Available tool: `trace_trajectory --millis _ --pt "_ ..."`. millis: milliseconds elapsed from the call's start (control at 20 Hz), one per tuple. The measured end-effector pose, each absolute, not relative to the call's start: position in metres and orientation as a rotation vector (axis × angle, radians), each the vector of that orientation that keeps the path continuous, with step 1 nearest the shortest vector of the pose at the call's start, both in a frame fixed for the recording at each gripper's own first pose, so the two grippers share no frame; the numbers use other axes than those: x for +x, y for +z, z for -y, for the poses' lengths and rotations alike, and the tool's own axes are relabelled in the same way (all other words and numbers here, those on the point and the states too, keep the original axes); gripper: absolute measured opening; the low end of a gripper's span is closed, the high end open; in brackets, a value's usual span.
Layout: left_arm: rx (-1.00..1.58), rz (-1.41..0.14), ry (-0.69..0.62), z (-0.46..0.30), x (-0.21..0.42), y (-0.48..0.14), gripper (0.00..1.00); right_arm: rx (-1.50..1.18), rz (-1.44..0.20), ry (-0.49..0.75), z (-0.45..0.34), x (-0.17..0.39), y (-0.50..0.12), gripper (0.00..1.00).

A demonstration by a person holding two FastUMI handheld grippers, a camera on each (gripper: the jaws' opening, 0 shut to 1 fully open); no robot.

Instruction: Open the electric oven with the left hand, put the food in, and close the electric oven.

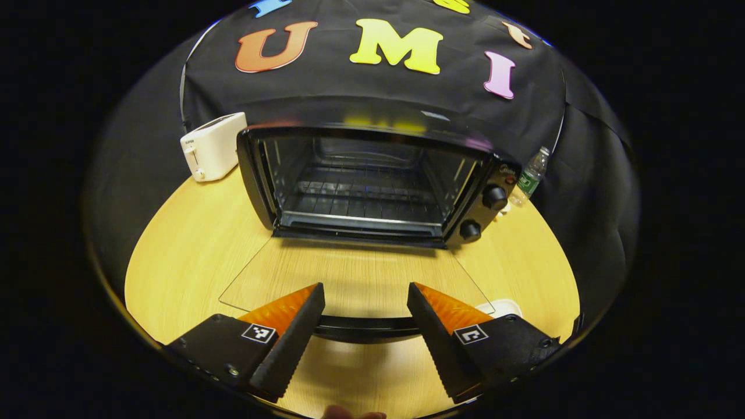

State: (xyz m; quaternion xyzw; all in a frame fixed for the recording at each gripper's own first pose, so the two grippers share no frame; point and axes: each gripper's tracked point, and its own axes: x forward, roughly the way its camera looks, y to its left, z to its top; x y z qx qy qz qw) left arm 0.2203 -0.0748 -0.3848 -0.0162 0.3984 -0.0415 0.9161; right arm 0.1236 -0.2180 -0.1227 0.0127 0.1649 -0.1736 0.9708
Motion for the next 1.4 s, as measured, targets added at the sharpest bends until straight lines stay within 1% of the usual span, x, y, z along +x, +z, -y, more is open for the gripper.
trace_trajectory --millis 250,300,350,400,500,550,600,650,700,750,800,1100,1400 --pt "-0.026 -0.883 -0.101 0.06 0.197 -0.415 0.95 -0.015 -0.367 -0.367 0.206 0.09 -0.123 0.97" --pt "-0.023 -0.869 -0.104 0.06 0.197 -0.416 1.0 -0.025 -0.375 -0.366 0.202 0.084 -0.123 0.96" --pt "-0.015 -0.849 -0.119 0.061 0.197 -0.416 0.95 -0.039 -0.38 -0.363 0.198 0.078 -0.122 0.96" --pt "0.001 -0.836 -0.131 0.061 0.196 -0.414 0.95 -0.053 -0.386 -0.361 0.194 0.072 -0.122 0.99" --pt "0.012 -0.802 -0.148 0.059 0.195 -0.409 0.95 -0.072 -0.393 -0.349 0.183 0.063 -0.124 0.97" --pt "0.019 -0.768 -0.154 0.058 0.196 -0.404 1.0 -0.073 -0.399 -0.341 0.177 0.059 -0.125 0.97" --pt "0.023 -0.74 -0.16 0.057 0.198 -0.399 0.94 -0.072 -0.405 -0.334 0.171 0.054 -0.127 0.97" --pt "0.019 -0.717 -0.165 0.056 0.197 -0.393 0.93 -0.068 -0.407 -0.329 0.165 0.05 -0.127 0.98" --pt "0.011 -0.697 -0.171 0.055 0.196 -0.386 0.83 -0.063 -0.404 -0.325 0.16 0.044 -0.127 0.98" --pt "0.005 -0.671 -0.178 0.055 0.193 -0.374 0.93 -0.059 -0.399 -0.325 0.155 0.04 -0.125 0.98" --pt "0.004 -0.645 -0.183 0.052 0.19 -0.36 0.94 -0.054 -0.393 -0.325 0.151 0.034 -0.125 0.98" --pt "0.008 -0.455 -0.217 0.038 0.154 -0.265 0.93 -0.018 -0.392 -0.325 0.134 0.007 -0.134 0.98" --pt "0.003 -0.329 -0.185 0.018 0.091 -0.175 0.93 0.003 -0.432 -0.284 0.118 0.002 -0.173 0.97"
